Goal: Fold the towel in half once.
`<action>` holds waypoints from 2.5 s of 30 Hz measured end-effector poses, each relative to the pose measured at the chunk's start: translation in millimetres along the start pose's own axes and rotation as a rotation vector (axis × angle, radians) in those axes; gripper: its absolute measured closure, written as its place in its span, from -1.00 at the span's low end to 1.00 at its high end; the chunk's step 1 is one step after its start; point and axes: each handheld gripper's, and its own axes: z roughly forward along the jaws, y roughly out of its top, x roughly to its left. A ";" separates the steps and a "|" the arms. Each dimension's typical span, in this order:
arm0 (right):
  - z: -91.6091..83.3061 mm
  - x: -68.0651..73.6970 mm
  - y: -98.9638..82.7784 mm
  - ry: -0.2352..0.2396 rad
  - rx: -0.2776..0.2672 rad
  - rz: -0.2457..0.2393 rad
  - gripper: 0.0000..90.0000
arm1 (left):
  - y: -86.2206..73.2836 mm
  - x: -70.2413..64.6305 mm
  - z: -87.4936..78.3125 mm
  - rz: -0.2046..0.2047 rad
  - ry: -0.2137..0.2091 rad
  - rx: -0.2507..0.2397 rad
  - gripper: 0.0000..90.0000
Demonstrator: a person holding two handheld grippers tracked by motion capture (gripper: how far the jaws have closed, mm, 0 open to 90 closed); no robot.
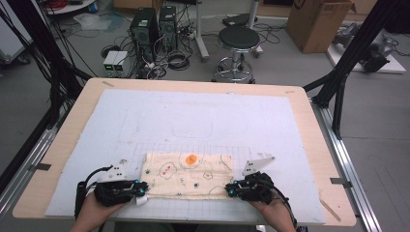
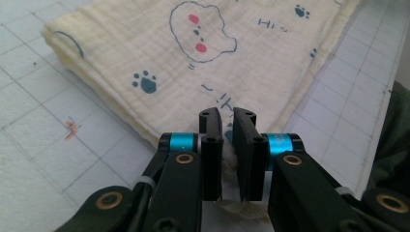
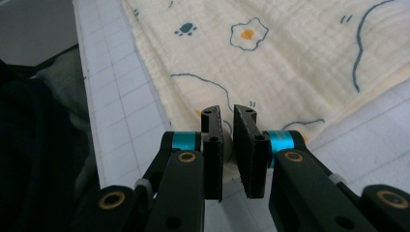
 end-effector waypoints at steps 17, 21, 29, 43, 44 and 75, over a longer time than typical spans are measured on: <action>-14.5 15.9 7.5 -0.008 -0.087 -0.027 0.88 | 0.2 3.4 -11.9 -0.033 -0.011 -0.084 0.86; -15.7 21.0 7.8 -0.005 -0.091 -0.034 0.88 | -0.9 3.8 -13.5 -0.036 -0.018 -0.083 0.86; -10.6 22.6 -1.4 0.005 -0.039 -0.036 0.88 | -3.4 1.3 -10.9 -0.024 -0.032 -0.048 0.86; -23.0 16.2 1.0 0.016 -0.119 0.020 0.36 | 5.3 -0.5 -15.9 -0.033 -0.090 -0.137 0.32; -23.2 14.6 3.1 0.008 -0.124 0.020 0.36 | 8.2 -1.4 -14.4 -0.030 -0.090 -0.140 0.32; 63.3 -29.4 97.5 -0.054 -0.069 0.019 0.99 | 89.5 15.9 81.7 -0.010 0.018 -0.047 0.97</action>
